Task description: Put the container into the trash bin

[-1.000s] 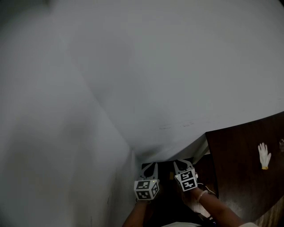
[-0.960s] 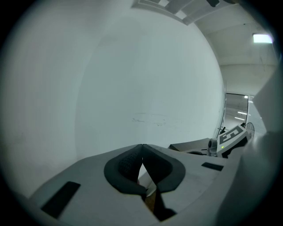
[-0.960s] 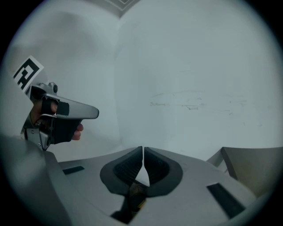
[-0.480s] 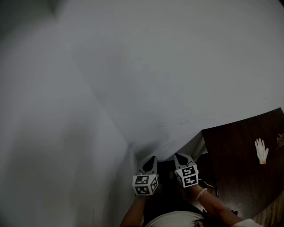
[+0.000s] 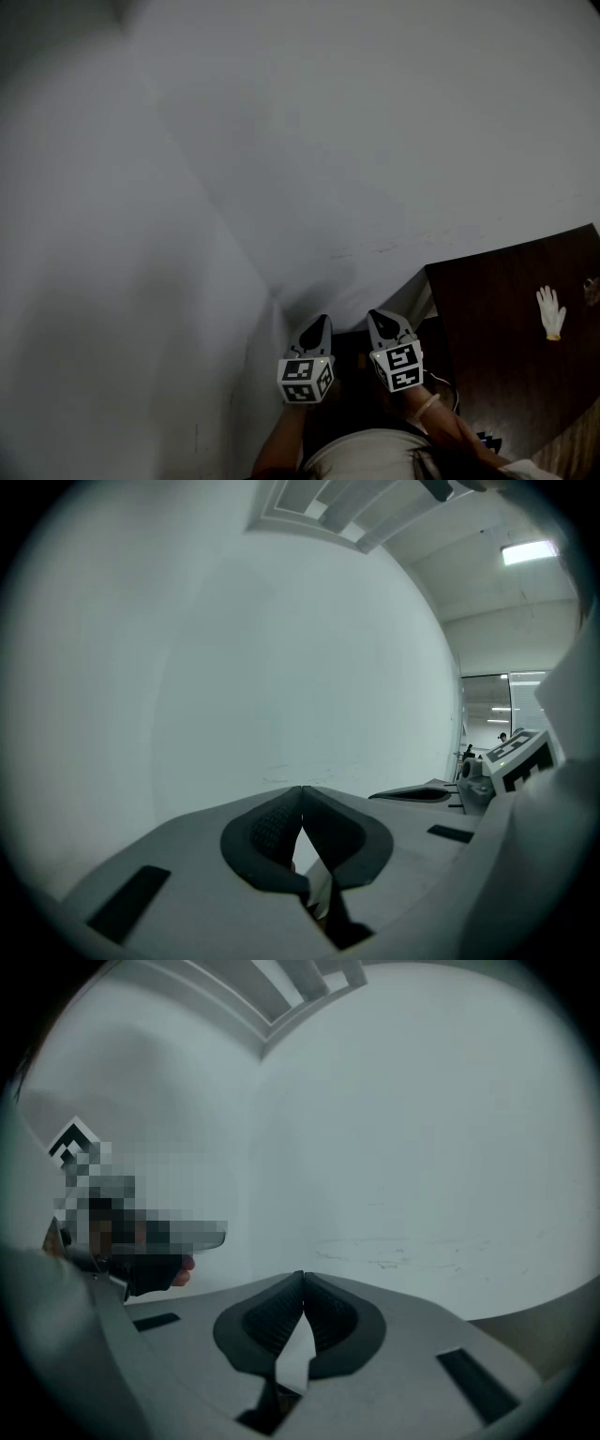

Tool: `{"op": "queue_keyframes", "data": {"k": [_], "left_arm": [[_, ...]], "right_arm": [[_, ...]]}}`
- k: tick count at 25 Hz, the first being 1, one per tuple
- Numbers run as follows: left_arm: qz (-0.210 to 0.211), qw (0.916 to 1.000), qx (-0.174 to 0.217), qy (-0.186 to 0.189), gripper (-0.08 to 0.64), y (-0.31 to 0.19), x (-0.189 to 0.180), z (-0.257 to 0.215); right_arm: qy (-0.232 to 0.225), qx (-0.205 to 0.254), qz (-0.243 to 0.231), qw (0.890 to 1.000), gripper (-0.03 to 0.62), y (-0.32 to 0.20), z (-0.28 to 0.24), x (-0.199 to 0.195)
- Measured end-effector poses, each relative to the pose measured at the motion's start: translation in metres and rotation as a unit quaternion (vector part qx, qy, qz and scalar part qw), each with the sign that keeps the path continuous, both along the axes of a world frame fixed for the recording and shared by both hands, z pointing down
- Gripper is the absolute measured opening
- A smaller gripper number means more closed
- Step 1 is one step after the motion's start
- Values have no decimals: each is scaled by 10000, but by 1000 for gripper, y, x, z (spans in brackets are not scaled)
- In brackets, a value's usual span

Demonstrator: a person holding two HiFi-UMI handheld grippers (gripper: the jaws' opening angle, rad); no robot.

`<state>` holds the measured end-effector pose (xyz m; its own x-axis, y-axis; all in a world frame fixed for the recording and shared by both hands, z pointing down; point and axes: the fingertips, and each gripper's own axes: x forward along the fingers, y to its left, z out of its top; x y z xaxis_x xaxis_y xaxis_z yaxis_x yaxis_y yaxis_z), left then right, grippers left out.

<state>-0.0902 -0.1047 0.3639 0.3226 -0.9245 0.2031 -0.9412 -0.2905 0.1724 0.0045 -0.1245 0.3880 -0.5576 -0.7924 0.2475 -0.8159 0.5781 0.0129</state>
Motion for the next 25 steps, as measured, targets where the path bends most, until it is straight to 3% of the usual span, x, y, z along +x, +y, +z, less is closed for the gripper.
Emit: {"op": "queue_keyframes", "data": {"k": [6,25], "left_arm": [[-38,9999,135,-29,20,2,1,-18],[-48,9992,384,-40,20,15,3,-44]], "right_arm": [[13,283,-95,9996,8,7,-25,-2],[76,579,-44,9983,8,20,-58,9]]}}
